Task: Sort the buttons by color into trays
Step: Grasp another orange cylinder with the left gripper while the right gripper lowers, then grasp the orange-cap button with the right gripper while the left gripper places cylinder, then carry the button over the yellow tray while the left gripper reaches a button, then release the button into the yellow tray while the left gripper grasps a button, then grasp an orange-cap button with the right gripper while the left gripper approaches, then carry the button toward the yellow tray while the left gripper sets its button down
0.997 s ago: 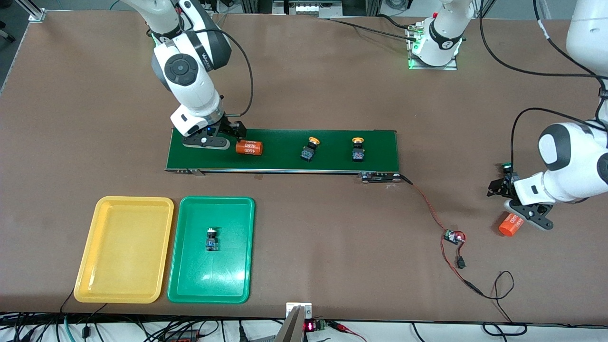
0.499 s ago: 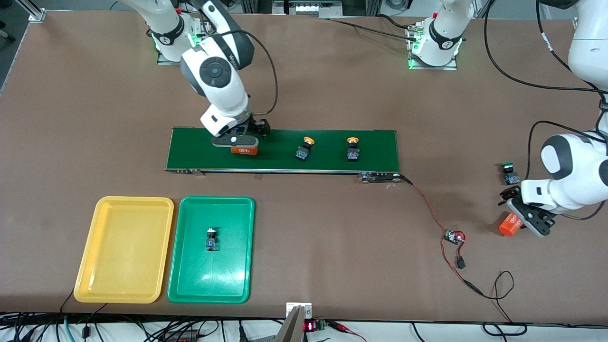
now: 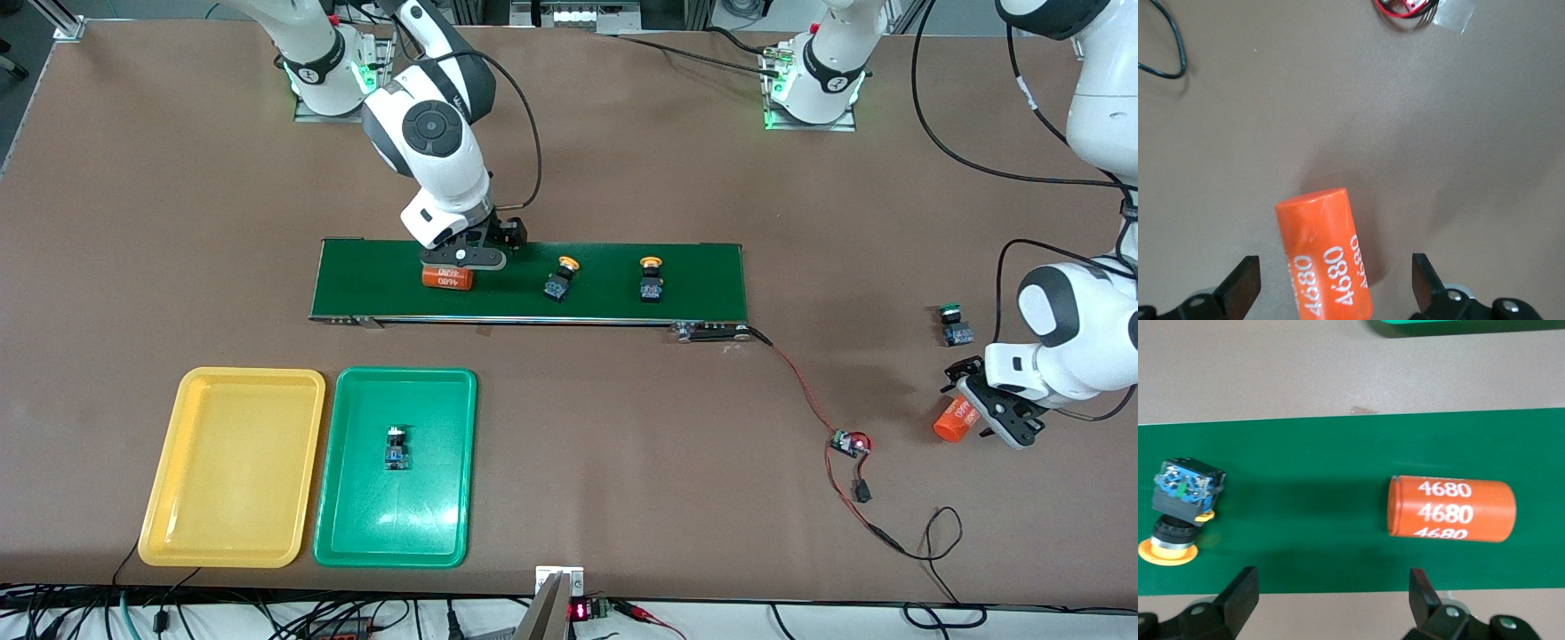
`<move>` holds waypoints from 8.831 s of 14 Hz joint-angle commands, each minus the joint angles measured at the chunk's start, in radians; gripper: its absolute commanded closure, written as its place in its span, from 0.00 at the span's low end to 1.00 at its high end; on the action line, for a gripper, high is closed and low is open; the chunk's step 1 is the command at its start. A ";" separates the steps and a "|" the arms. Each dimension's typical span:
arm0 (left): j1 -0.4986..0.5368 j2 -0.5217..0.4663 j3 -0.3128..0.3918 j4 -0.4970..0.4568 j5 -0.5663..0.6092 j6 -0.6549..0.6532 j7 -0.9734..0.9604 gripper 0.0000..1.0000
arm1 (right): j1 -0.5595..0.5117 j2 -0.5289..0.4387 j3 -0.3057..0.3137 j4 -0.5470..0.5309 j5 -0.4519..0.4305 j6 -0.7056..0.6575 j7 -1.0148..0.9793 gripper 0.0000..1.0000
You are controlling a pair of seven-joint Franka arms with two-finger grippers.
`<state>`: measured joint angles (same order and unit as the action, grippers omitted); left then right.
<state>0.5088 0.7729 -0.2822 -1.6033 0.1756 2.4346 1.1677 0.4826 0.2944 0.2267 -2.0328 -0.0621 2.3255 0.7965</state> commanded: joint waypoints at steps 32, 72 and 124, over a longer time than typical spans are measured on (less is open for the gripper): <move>-0.322 -0.313 -0.291 -0.236 0.022 -0.339 0.021 1.00 | 0.016 0.253 -0.007 0.244 0.019 -0.028 0.187 0.12; -0.058 -0.296 0.133 -0.399 -0.117 0.018 -0.645 0.00 | -0.550 0.565 -0.224 0.729 -0.055 -0.035 -0.936 0.00; -0.523 -0.426 -0.242 -0.461 -0.079 -0.283 -1.418 1.00 | -0.059 0.150 -0.010 0.048 -0.025 0.118 0.053 0.96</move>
<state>0.0181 0.3358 -0.5288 -2.0717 0.0998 2.1349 -0.2244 0.4232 0.4404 0.2188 -1.9985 -0.0766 2.4408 0.8449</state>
